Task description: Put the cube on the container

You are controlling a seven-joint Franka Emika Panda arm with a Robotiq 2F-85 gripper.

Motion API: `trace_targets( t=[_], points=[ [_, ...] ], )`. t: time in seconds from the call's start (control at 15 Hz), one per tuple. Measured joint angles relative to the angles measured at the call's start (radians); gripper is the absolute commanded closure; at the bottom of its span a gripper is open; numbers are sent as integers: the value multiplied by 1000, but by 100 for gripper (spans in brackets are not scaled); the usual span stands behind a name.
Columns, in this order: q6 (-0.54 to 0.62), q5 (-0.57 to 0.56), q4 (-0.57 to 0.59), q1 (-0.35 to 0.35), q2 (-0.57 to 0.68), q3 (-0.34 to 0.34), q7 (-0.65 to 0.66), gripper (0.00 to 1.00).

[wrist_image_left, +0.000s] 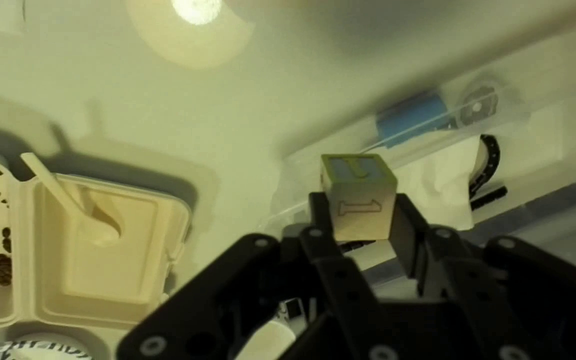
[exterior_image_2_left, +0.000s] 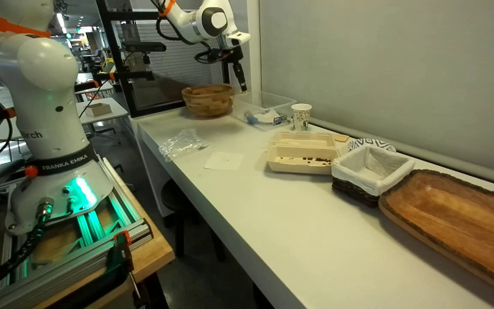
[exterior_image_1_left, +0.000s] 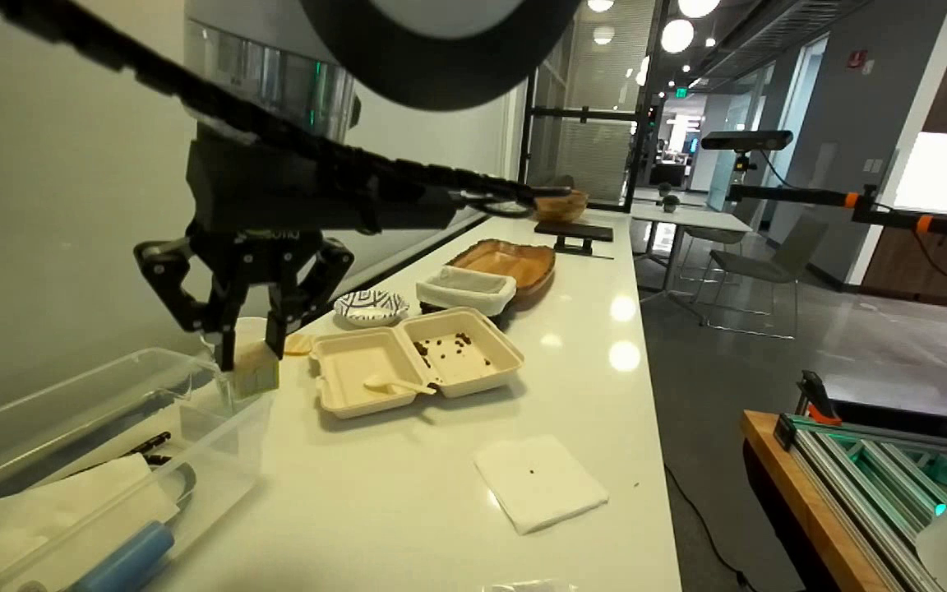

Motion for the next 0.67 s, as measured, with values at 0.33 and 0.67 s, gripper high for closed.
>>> trace_targets(
  t=[0.33, 0.67],
  points=[
    [-5, -11, 3, -41, -5, 33, 19, 91],
    [20, -33, 19, -116, 21, 71, 14, 91]
  ],
)
